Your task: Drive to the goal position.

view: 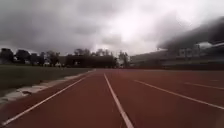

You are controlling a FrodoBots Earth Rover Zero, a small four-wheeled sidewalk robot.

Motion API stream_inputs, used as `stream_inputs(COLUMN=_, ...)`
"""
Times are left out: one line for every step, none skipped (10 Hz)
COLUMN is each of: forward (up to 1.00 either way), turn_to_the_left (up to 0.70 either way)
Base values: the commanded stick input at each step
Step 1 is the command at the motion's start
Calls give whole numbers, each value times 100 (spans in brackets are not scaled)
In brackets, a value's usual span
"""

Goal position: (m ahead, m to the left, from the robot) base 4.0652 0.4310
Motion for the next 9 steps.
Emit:
stream_inputs(forward=70, turn_to_the_left=8)
stream_inputs(forward=70, turn_to_the_left=6)
stream_inputs(forward=70, turn_to_the_left=3)
stream_inputs(forward=70, turn_to_the_left=2)
stream_inputs(forward=70, turn_to_the_left=3)
stream_inputs(forward=70, turn_to_the_left=3)
stream_inputs(forward=70, turn_to_the_left=4)
stream_inputs(forward=70, turn_to_the_left=4)
stream_inputs(forward=70, turn_to_the_left=24)
